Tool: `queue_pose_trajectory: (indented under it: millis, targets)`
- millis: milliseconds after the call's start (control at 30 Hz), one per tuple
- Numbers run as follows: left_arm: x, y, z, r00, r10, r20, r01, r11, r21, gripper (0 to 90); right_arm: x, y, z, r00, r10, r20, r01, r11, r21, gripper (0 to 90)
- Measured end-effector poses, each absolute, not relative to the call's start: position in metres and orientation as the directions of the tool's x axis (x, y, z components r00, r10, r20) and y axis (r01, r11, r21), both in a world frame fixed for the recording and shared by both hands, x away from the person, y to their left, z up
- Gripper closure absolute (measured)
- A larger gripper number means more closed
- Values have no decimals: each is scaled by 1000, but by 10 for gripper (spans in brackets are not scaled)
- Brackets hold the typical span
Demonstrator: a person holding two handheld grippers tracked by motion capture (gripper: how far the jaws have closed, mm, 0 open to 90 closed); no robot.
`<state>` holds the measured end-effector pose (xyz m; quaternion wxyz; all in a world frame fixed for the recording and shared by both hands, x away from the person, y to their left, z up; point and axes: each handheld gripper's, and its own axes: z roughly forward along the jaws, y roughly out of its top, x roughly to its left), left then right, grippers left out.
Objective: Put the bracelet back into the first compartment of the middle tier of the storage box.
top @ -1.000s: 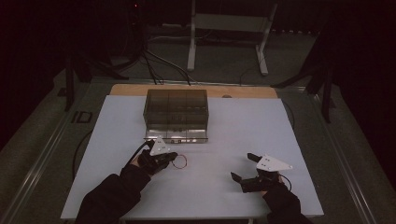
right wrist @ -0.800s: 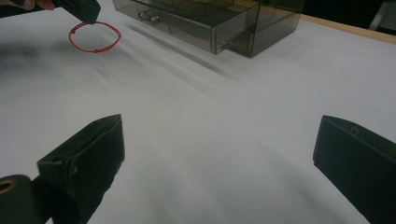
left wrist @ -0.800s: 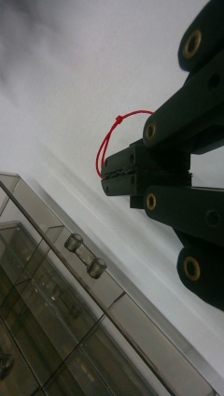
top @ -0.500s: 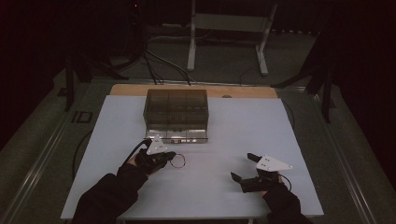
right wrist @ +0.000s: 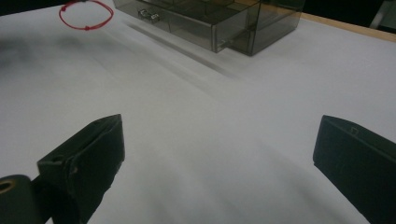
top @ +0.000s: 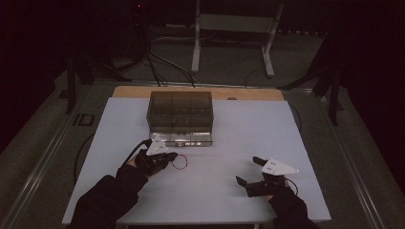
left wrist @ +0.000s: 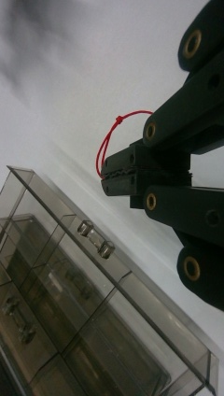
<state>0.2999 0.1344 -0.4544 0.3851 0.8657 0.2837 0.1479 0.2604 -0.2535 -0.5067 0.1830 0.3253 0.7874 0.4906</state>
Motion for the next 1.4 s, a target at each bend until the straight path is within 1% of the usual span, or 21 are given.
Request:
queue_pose_trajectory:
  millis: [467,900,1100,1400]
  targets:
    - [305,143,-442,783,621,29,381,-516,767,900,260,-253,-507,-722,691,29,331,308,892,24]
    - [311,151,-429,766,641,51,369,-504,781,900,260,-253,-507,-723,690,31,333,308,891,24]
    - [317,158,-425,751,659,39,376,-476,795,900,260,-253,-507,-725,688,30,331,311,891,24]
    - [327,168,-417,716,696,57,381,-458,803,900,261,-253,-507,-724,689,31,333,310,890,24]
